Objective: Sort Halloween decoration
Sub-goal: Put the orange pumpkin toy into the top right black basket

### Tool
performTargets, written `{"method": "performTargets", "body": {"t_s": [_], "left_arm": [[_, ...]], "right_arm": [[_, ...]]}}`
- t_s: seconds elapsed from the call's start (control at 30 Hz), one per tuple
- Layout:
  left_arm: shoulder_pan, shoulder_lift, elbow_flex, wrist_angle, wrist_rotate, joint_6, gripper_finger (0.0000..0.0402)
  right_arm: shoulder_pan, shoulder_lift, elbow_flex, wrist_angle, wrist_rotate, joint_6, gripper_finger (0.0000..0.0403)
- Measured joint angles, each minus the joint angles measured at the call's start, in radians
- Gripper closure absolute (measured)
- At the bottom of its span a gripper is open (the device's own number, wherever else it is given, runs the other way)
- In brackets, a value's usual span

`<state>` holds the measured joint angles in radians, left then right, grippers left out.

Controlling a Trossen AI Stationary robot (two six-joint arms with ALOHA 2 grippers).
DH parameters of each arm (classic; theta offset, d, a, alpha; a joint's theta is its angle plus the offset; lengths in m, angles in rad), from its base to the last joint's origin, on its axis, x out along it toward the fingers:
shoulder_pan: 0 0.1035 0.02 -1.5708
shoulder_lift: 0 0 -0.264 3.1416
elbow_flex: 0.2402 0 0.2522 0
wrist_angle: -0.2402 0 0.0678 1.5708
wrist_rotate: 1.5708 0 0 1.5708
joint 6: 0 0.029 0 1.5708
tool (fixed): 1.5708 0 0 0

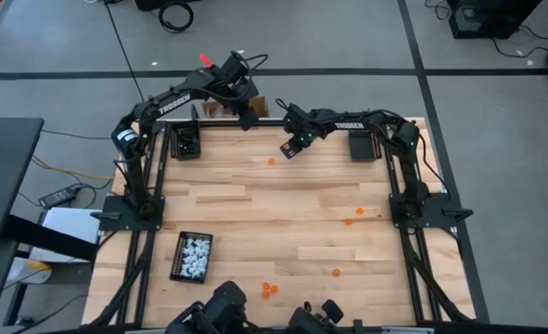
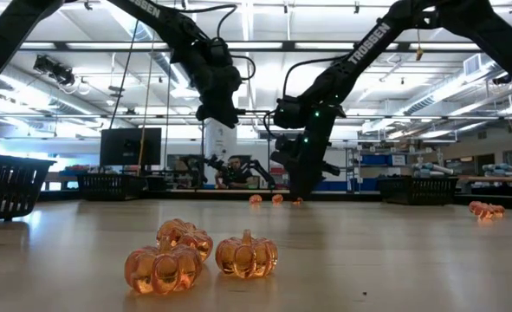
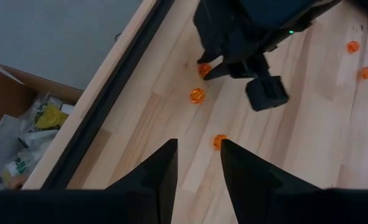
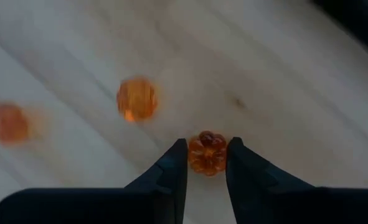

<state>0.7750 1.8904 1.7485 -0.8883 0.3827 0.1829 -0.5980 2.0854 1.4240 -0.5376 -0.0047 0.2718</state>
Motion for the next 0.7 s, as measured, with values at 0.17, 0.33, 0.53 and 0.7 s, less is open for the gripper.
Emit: {"method": "performTargets", "body": {"t_s": [0.17,0.33,0.53,0.7], "left_arm": [[0.0,0.0,0.0,0.0,-0.004,-0.012,0.0272],[0.0,0.001,0.0,0.0,-0.004,-0.016,0.0272],[0.0,0.001,0.0,0.002,-0.004,-0.017,0.0272],[0.0,0.001,0.0,0.002,-0.004,-0.024,0.0272]], "right_arm": [[0.0,-0.044,-0.008,-0.102,-0.037,-0.004,0.0306],[-0.012,-0.166,-0.006,-0.25,-0.034,-0.043,0.0309],[-0.077,-0.323,-0.005,-0.436,0.016,-0.112,0.0319],[-0.158,-0.419,-0.035,-0.529,-0.005,-0.167,0.0324]]}}
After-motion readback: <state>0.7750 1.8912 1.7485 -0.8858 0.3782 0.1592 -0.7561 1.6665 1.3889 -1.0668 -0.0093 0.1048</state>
